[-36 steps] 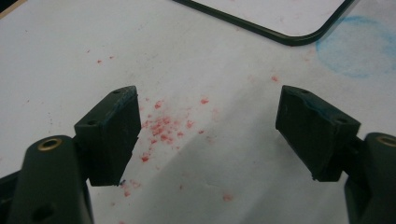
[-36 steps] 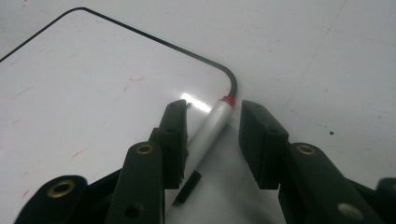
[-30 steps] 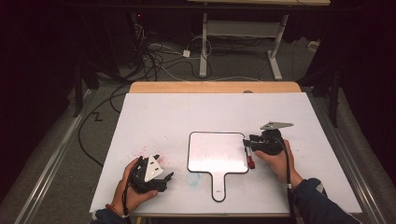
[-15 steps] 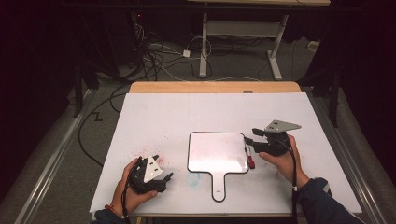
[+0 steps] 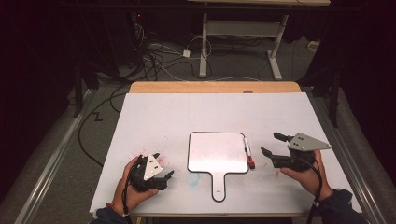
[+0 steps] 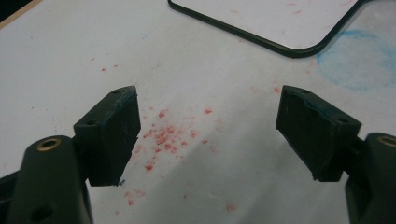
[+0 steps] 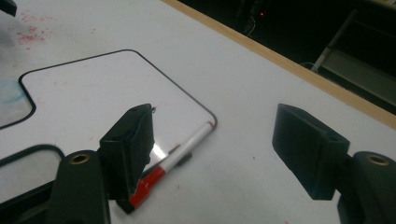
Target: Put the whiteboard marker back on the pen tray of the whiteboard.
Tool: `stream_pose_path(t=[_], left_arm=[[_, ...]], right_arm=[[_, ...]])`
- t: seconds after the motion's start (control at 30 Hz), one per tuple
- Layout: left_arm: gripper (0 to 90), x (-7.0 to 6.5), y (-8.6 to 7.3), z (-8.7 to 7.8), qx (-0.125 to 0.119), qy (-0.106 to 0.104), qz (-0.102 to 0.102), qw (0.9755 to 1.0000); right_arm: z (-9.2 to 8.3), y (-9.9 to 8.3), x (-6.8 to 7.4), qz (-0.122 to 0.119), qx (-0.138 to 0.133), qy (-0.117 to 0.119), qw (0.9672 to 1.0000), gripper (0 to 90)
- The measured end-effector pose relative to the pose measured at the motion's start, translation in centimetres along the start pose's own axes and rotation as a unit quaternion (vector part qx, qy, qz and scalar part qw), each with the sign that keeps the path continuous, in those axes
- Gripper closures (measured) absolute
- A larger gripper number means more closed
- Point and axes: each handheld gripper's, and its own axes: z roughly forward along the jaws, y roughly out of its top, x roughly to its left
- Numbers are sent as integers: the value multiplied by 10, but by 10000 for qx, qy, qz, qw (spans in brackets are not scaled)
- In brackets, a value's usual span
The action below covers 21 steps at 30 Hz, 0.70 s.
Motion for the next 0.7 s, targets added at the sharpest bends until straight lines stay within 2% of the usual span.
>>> stream_pose_path(t=[0.1,0.2,0.27,0.33,0.4,0.47,0.7], left_arm=[[211,0,0,0,8,1,2,10000],[210,0,1,-1,-46,8,-46,10000],[199,-1,3,-1,-71,7,-70,9999],[181,-2,4,-1,-93,-27,-56,9999],[177,-3,5,-1,-87,-9,9,10000],[177,-4,5,-1,-100,-25,35,9999],[177,-3,3,-2,-92,-22,65,9999]], right_arm=[[-13,-14,3,-42,-74,-167,9998,266],[-21,-28,6,29,-70,-212,9997,226],[-26,-39,7,185,-85,-224,9995,206],[-29,-48,10,242,-12,-287,9993,196],[-30,-55,11,181,74,-351,9992,196],[-30,-56,13,128,145,-358,9992,199],[-31,-50,21,4,57,-359,9993,209]])
